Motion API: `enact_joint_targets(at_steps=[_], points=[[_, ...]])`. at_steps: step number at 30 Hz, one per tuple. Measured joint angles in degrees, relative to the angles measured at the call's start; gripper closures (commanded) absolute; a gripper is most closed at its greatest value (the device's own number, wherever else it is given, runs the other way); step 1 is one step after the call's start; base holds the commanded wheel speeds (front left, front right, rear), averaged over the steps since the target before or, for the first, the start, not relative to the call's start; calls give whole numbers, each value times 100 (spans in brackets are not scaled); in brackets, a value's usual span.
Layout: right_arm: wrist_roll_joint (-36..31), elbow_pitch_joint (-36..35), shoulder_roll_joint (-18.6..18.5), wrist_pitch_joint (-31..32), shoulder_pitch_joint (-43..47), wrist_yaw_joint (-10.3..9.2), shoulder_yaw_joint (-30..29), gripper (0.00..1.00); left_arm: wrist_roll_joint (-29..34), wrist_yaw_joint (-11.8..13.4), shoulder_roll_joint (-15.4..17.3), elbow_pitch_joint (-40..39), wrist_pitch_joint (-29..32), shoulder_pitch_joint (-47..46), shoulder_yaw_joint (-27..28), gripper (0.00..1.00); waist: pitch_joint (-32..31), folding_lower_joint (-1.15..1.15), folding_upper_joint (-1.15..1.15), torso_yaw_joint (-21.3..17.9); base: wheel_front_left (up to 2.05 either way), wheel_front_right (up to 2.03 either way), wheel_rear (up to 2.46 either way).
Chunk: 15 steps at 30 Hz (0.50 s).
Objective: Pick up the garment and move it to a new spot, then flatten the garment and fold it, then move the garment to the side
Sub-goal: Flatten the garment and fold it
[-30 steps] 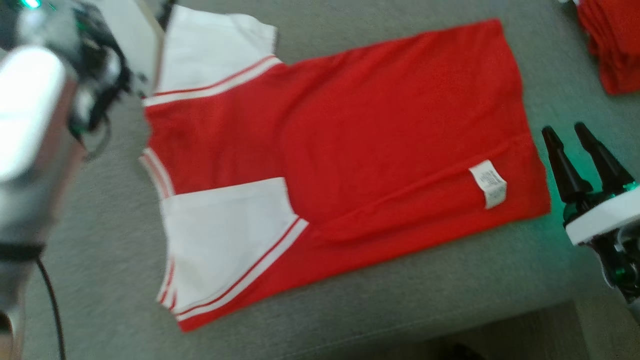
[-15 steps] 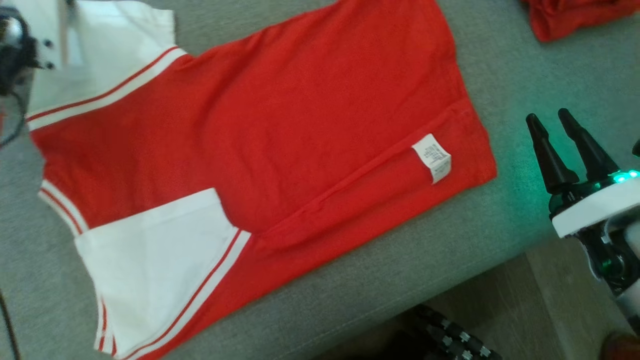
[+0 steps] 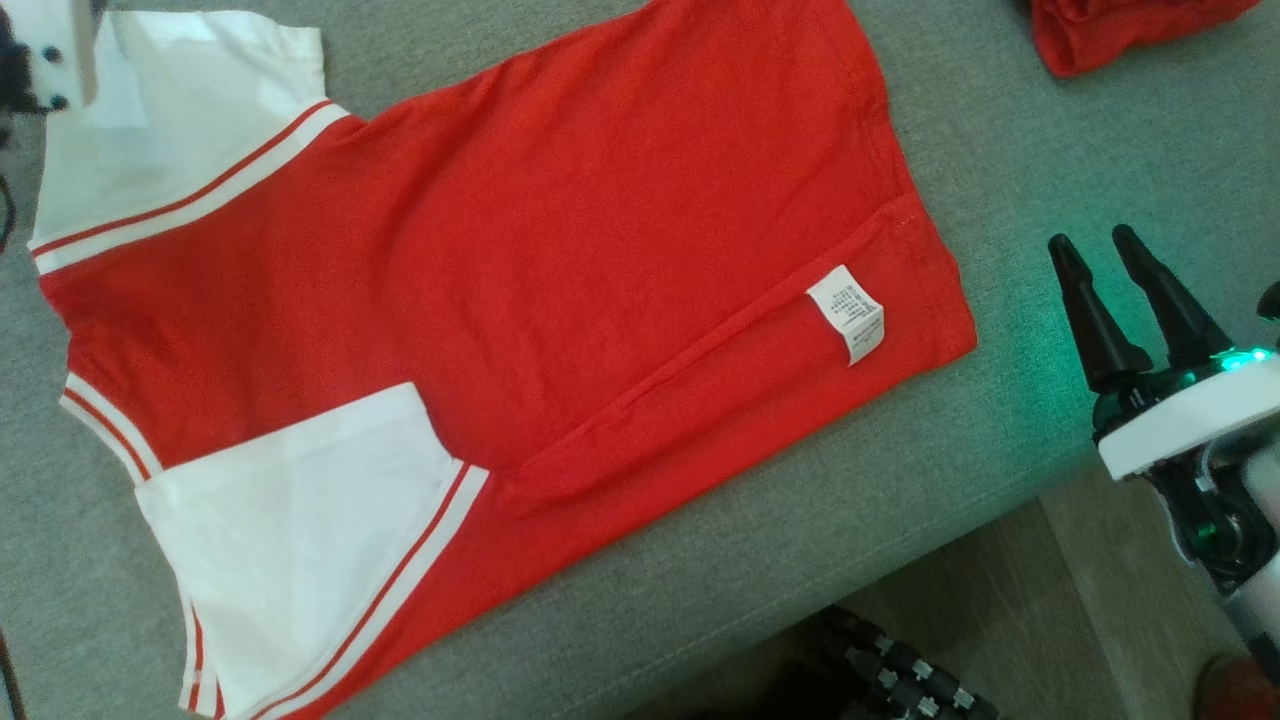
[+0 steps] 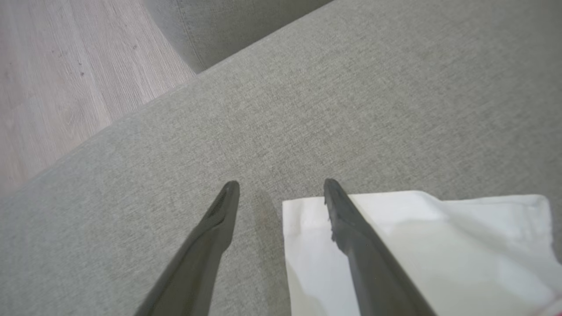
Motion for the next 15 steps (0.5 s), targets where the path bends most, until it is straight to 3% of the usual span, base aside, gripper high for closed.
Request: enact_joint_targets(at_steps=[9,11,13,15], points=[[-55,-5,66,3,15,0,-67,0,-224,253,325,-661,521,168,54,0,73,0,0,8,0,0,0],[-91,-12,67,4,13,0,-76,0,-243,335,335,-762,566,299,56,17,105,0,0,-2,0,0,0],[-91,-12,67,5,12,0,-83,0,-280,365,338,-834,579,357,66,22,114,0,0,-7,0,0,0],[-91,-21,66,7,9,0,-99,0,-325,430,375,-953,643,382,83,40,126,0,0,-18,0,0,0]])
